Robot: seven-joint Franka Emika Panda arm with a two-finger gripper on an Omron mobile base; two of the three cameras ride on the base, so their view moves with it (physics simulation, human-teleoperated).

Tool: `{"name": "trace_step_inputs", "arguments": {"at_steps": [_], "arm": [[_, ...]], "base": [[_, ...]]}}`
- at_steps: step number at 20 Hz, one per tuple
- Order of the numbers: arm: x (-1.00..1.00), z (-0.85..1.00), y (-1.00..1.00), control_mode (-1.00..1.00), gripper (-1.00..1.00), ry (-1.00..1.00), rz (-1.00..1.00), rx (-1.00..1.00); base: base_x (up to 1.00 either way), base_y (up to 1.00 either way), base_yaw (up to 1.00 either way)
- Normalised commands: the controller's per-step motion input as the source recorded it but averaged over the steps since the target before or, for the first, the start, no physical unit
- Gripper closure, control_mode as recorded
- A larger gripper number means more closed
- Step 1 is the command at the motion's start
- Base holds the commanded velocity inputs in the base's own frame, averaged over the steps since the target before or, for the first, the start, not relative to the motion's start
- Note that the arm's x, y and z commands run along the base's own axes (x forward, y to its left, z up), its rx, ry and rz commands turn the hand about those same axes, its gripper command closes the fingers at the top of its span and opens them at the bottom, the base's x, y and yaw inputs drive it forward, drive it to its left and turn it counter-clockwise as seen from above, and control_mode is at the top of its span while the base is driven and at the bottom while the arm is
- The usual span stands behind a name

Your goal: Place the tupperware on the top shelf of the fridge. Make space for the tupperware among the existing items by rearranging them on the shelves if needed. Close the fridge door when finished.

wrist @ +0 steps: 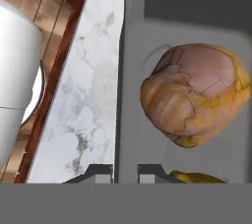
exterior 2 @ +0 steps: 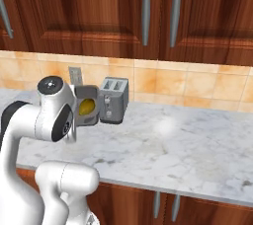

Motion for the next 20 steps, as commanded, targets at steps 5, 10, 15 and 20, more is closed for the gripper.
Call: {"name": "trace_step_inputs", "arguments": {"at_steps": [5, 10, 15, 20], "arm": [[0.0, 0.0, 0.0, 1.0, 1.0, -0.04, 0.0, 0.0], [0.0, 0.0, 0.0, 1.0, 1.0, 0.0, 0.0, 0.0], [0.0, 0.0, 0.0, 1.0, 1.0, 0.0, 0.0, 0.0], [0.0, 0.0, 0.0, 1.0, 1.0, 0.0, 0.0, 0.0]], "base": [[-0.04, 0.0, 0.0], [-0.61, -0.02, -0.02], [-0.73, -0.29, -0.31], [-0.57, -0.29, -0.61]]}}
